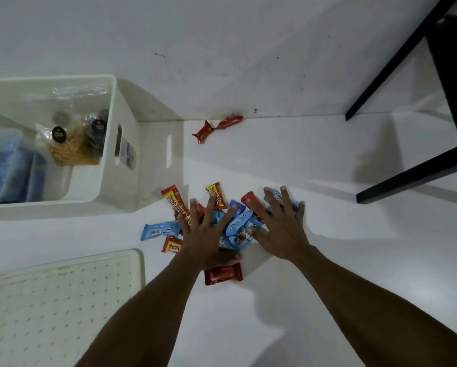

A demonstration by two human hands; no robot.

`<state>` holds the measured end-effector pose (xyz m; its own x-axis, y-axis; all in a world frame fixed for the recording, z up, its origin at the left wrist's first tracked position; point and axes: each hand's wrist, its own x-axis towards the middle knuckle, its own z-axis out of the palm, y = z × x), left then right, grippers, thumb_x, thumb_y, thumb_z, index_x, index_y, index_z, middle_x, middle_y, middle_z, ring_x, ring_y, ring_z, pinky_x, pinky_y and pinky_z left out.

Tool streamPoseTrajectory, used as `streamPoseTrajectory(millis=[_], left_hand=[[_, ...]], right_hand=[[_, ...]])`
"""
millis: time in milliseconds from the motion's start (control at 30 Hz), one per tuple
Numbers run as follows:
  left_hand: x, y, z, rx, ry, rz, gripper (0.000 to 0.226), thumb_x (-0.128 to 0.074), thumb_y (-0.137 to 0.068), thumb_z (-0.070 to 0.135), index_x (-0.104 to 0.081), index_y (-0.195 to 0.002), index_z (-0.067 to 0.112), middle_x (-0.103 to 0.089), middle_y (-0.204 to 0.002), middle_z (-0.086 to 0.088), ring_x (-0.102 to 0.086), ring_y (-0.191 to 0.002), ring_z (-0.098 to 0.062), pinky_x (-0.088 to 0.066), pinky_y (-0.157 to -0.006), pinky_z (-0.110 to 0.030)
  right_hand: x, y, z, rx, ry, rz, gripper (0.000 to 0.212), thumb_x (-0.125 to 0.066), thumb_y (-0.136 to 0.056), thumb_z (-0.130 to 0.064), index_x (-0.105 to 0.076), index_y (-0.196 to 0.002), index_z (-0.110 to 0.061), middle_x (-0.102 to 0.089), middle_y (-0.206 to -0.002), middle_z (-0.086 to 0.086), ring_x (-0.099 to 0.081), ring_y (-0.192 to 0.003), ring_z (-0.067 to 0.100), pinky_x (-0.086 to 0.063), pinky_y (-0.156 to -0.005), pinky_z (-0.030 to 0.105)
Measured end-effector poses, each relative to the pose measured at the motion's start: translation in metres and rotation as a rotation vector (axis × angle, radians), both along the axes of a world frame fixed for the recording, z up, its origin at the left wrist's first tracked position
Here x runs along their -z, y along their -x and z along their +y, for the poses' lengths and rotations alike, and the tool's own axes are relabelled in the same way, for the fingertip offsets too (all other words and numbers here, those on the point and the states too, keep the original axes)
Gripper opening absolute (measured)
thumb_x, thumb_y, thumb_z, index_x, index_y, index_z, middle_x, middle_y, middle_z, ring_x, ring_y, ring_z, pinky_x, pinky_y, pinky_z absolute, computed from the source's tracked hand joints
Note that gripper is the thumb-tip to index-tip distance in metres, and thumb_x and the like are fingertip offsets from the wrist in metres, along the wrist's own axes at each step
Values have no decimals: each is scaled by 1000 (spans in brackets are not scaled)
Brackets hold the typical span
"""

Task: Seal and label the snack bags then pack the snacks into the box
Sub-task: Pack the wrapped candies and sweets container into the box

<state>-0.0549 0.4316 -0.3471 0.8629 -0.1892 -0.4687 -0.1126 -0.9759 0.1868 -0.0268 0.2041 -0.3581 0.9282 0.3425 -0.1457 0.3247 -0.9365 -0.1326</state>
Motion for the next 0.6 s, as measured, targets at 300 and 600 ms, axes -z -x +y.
streamPoseTrajectory(millis=[300,600], left_hand=[[-12,-2,-17,-82,82,-167,67,-59,-97,30,-25,-155,37,-16,-166,-9,-17,-148,-40,-30,-117,-56],[-45,0,-9,-91,140,-234,62,-61,-96,13,-37,-152,27,-30,-159,-10,-31,-142,-33,-45,-108,-45]], right_hand=[[-2,-3,-5,-11,-18,-145,52,-74,-81,-30,-59,-131,-26,-62,-127,3,-57,-104,32,-52,-69,39],[-30,6,-1,185,-257,-62,40,-68,-86,-10,-66,-125,-20,-62,-122,5,-61,-91,28,-57,-57,38]])
